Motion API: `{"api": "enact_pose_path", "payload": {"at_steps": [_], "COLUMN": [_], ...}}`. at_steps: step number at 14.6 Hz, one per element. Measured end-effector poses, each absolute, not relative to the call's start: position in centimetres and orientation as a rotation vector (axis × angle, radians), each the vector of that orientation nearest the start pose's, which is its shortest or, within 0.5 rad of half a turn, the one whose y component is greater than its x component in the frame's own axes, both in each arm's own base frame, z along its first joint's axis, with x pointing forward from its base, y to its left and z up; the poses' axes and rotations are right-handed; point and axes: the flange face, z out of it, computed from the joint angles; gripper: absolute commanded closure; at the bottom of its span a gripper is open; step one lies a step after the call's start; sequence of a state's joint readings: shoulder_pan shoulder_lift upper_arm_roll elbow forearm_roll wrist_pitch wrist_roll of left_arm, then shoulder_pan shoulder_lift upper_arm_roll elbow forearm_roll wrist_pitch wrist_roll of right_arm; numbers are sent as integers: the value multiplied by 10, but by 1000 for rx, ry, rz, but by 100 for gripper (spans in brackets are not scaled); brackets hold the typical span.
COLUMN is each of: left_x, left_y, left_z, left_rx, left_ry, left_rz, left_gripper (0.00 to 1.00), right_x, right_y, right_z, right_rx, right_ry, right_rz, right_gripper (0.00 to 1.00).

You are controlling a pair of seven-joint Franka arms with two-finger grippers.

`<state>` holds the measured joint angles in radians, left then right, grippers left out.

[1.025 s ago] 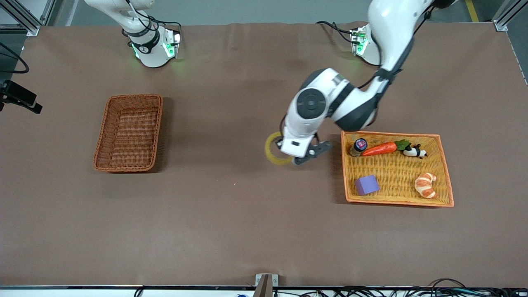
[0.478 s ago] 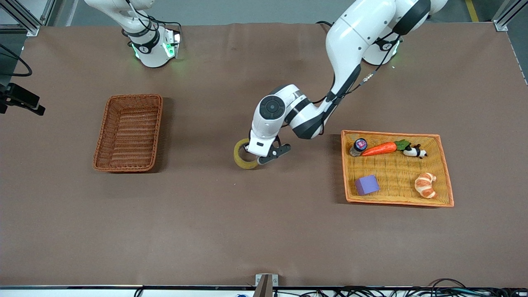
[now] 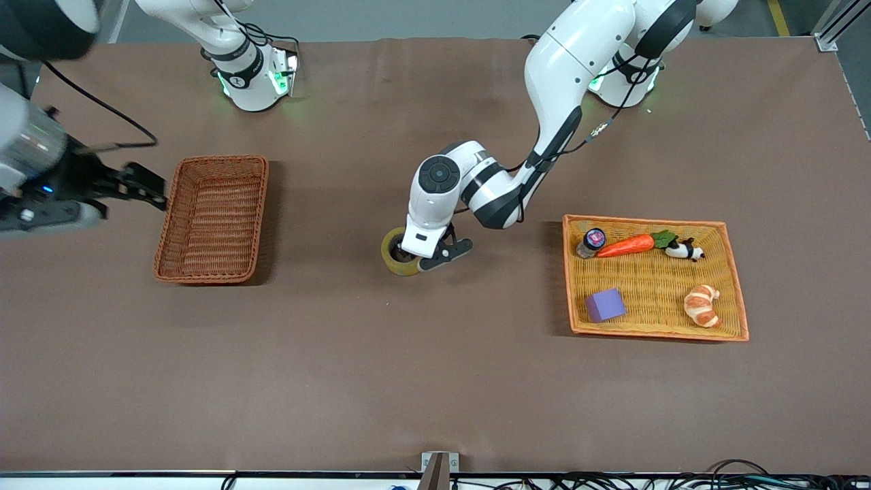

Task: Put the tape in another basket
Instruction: 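Lift the tape roll and set it on the table between containers, then release the tape with the left gripper while the right gripper approaches it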

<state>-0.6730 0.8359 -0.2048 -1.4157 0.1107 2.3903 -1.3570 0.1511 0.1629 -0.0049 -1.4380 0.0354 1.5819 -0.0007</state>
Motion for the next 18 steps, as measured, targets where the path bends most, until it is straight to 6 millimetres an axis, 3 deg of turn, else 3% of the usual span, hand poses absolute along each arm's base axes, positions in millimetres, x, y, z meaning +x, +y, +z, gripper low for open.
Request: {"api": "enact_pose_path", "payload": {"at_steps": [2,4,5,8,11,14,16,18], "left_x": [516,537,551,592,615,618,616,611], "left_y": [-540,-513,-492,-398,-291,-198,-143,-101], "left_z": [252,302,333,432,504,561,595,615], "left_rx": [-3205,-3153,-3132,-3088,-3041,-3016,-3010,-3014], "left_ry": [-749,-629,-570,-374,-222,-73,-43,-18], "left_rz": [-93,-173,-200,-218,-171,-144,-176,-181], "left_gripper": [0,0,0,0,0,0,0,0], "right_x": [613,621,619,593,567,551,542,535], "right_y": [115,148,174,258,322,362,379,389], "right_z": [560,524,505,441,361,290,257,233], "right_rx": [-3068,-3056,-3050,-3025,-3021,-3050,-3084,-3120], "right_ry": [-231,-131,-75,17,0,-46,-48,-55], "right_rz": [56,50,42,45,95,130,118,109], "right_gripper": [0,0,0,0,0,0,0,0]}}
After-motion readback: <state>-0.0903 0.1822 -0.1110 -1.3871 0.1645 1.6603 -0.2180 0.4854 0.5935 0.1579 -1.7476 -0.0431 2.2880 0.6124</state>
